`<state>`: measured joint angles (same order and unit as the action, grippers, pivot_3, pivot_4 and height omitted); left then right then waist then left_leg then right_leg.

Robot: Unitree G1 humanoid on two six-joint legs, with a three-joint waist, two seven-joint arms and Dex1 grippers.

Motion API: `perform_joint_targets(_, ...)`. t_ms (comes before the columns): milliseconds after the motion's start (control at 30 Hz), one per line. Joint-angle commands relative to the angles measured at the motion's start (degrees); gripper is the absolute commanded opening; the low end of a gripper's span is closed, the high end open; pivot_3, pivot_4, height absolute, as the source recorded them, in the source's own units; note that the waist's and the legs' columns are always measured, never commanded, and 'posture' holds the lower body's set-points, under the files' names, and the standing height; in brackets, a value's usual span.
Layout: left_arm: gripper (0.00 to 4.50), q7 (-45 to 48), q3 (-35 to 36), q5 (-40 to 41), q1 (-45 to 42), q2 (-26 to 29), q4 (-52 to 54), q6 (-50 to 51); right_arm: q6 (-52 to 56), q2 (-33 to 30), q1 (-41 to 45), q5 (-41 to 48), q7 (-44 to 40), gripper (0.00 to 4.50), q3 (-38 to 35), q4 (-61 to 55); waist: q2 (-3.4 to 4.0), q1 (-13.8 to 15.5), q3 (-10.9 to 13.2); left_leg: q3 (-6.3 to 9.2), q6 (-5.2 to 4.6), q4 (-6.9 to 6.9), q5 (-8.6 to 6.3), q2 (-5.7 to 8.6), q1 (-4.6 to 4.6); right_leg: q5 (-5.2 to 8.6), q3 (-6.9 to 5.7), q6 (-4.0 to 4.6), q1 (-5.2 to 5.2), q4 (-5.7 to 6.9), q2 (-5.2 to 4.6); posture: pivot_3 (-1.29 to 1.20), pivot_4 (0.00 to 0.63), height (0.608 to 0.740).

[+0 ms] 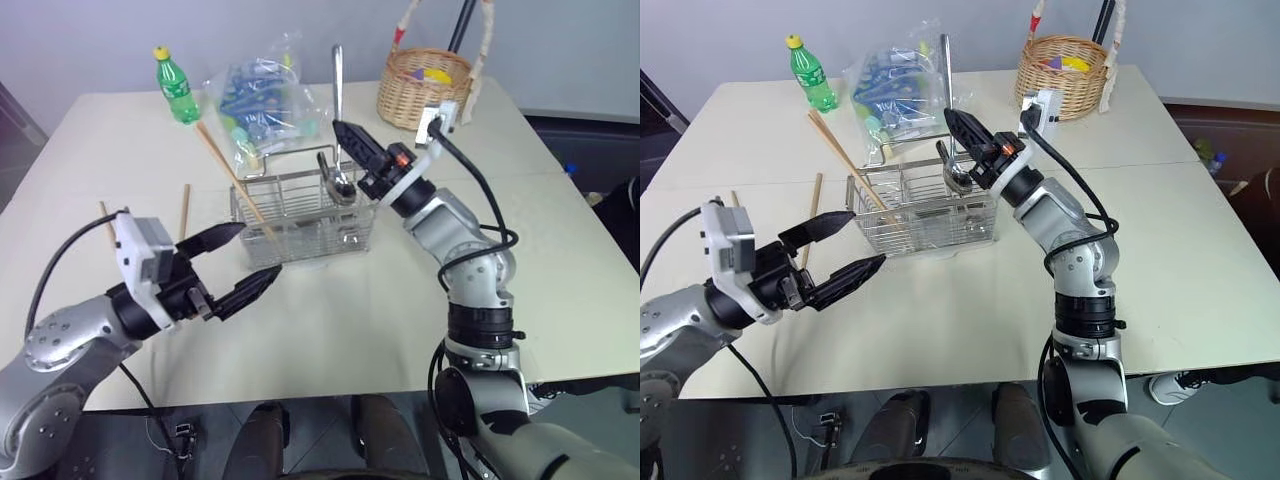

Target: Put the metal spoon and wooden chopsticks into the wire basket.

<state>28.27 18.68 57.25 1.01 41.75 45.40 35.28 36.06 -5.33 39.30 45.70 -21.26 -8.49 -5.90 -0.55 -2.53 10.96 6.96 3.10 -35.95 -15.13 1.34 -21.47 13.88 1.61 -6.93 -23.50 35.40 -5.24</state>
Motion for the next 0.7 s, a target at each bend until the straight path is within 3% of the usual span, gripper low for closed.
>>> perform_joint_targets(33,4.5,-2.43,-0.7,2.09,-1.83,0.57,1.91,1.17,-1.5,0.24,0.25,0.16,-0.61,1.93,-0.2,-1.54,0.0,-0.01,0.0,0.0,0.0,0.01,0.0,0.0,0.0,0.0,0.0,0.0,0.0,0.0,0.01,0.0,0.15,0.74)
perform_joint_targets(200,4.5,-3.05,-1.25,2.42,-2.69,0.71,1.39,1.72,-1.65,-0.03,0.16,-0.21,-0.49,4.46,0.1,-1.99,0.0,0.02,0.0,0.0,0.0,0.01,0.0,-0.02,-0.01,0.0,0.0,0.0,-0.01,0.0,0.03,0.0,0.15,0.74)
perform_joint_targets(433,4.5,-2.24,-0.49,2.32,-1.7,0.5,0.42,0.97,-0.81,-2.05,0.25,-1.01,-0.76,4.46,0.38,-3.47,0.0,0.04,0.0,0.0,0.0,0.01,0.0,-0.02,-0.01,0.06,0.0,0.12,0.0,-0.01,0.03,0.0,0.15,0.74)
perform_joint_targets(700,4.5,-0.79,3.84,4.77,1.22,-0.62,-0.54,-0.36,4.78,-13.59,-1.91,0.25,-4.25,4.46,-1.06,-9.18,0.0,0.12,0.0,0.0,0.0,0.01,0.0,-0.02,-0.04,0.1,0.0,0.18,0.0,-0.06,0.03,0.0,0.15,0.74)
